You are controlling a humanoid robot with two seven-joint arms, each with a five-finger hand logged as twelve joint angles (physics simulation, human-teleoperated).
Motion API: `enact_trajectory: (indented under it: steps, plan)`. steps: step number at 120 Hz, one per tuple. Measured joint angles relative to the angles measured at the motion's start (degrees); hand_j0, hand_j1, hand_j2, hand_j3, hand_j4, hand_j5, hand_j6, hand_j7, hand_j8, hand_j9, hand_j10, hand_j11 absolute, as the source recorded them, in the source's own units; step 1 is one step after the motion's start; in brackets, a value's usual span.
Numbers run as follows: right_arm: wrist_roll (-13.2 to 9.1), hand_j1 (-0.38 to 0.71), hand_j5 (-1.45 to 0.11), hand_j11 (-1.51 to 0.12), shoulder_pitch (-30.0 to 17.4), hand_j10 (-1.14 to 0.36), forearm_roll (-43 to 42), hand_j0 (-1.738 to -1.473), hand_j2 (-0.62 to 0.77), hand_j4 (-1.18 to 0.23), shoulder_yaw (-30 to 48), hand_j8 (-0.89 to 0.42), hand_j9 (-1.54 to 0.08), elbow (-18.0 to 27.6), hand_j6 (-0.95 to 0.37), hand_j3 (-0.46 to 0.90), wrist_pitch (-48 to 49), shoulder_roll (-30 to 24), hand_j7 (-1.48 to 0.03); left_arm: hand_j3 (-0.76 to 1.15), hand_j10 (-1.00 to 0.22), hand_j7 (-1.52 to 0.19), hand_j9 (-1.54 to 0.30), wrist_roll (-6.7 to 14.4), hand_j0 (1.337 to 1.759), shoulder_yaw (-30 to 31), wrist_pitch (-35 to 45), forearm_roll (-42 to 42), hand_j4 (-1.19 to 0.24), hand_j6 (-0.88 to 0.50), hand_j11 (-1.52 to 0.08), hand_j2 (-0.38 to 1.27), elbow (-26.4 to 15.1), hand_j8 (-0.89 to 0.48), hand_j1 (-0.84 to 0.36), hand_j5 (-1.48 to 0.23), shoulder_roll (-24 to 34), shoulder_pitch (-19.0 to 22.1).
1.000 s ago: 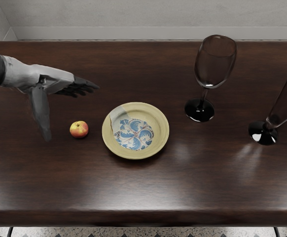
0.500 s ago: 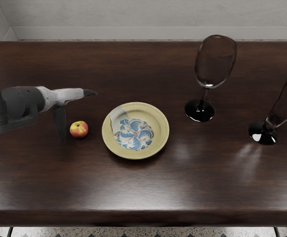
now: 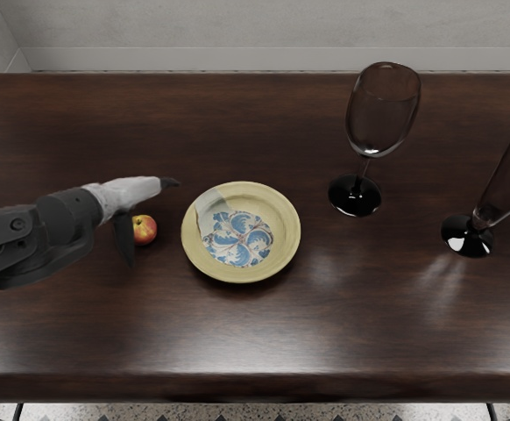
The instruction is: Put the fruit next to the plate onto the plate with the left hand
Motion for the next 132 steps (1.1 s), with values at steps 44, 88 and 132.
enact_trajectory:
  steps: [44, 88, 132]
  plan:
    - [0.0, -0.35, 0.00, 0.00, -0.1, 0.00, 0.0, -1.658, 0.00, 0.00, 0.0, 0.00, 0.00, 0.0, 0.00, 0.00, 0.0, 0.0, 0.00, 0.00, -0.25, -0.33, -0.33, 0.0, 1.658, 0.2, 2.5, 5.0, -0.26, -0.26, -0.33, 0.05, 1.0, -0.26, 0.05, -0.33, -1.0, 2.3]
    - [0.0, -0.35, 0.00, 0.00, -0.1, 0.00, 0.0, -1.658, 0.00, 0.00, 0.0, 0.00, 0.00, 0.0, 0.00, 0.00, 0.0, 0.0, 0.00, 0.00, -0.28, -0.36, -0.36, 0.0, 1.658, 0.2, 3.3, 7.0, -0.28, -0.28, -0.36, 0.06, 2.7, -0.28, 0.02, -0.36, -2.4, 4.0]
    - [0.0, -0.35, 0.00, 0.00, -0.2, 0.00, 0.0, -1.658, 0.00, 0.00, 0.1, 0.00, 0.00, 0.0, 0.00, 0.00, 0.0, 0.0, 0.00, 0.00, -0.37, -0.48, -0.48, 0.0, 1.658, 0.9, 3.4, 7.3, -0.37, -0.37, -0.48, 0.08, 3.5, -0.37, -0.09, -0.48, -2.6, 4.0]
